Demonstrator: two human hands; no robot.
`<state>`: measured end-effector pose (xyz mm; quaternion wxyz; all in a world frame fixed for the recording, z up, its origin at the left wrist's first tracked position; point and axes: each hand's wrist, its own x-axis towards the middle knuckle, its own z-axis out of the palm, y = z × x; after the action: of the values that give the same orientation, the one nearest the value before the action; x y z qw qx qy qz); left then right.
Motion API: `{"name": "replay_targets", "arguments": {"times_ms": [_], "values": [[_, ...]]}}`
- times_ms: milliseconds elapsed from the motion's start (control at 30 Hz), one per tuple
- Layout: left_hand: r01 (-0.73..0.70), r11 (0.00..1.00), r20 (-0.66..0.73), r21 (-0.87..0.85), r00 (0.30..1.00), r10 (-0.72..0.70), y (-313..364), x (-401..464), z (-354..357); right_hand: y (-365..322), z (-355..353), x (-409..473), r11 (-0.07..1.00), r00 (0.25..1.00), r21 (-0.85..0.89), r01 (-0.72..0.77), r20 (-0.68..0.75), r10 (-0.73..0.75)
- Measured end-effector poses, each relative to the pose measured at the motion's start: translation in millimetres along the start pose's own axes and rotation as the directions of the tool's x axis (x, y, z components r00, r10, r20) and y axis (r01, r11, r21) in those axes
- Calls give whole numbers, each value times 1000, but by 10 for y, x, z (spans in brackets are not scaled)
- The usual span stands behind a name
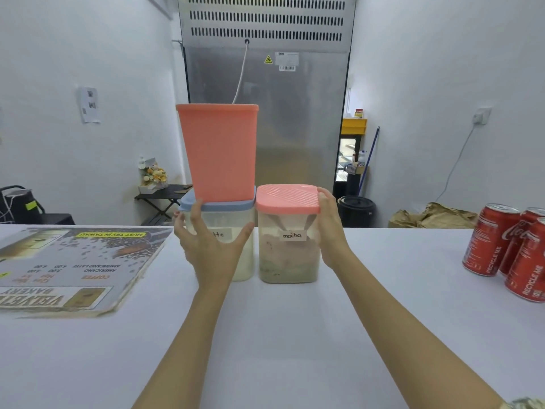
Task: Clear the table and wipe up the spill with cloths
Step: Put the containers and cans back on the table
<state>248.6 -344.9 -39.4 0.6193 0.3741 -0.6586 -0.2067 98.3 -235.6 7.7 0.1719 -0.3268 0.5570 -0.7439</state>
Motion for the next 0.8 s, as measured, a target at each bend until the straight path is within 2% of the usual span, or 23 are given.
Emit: {"name": "replay_targets", "arguments": {"times_ms": [400,500,567,633,700,767,800], "values": [[14,999,19,33,1000,-14,-76,169,-62,50,208,120,999,1000,26,-30,8,29],[16,996,-58,84,998,-11,-10,237,-150,-11,214,130,991,982,-105,84,-162,-100],[-36,995,-140,96,989,49,61,380,-229,-174,300,161,947,949,-245,208,-183,-256],[-76,993,-146,86,985,88,182,573,-295,-373,463,210,908,957,-321,268,-22,-290],[-98,992,-78,85,991,104,301,740,-318,-518,658,239,879,955,-388,277,213,-207],[-123,989,0,81,992,124,392,843,-311,-547,838,243,850,901,-406,336,400,-166],[-133,989,20,62,991,132,425,872,-306,-515,907,246,846,876,-383,372,446,-184]]}}
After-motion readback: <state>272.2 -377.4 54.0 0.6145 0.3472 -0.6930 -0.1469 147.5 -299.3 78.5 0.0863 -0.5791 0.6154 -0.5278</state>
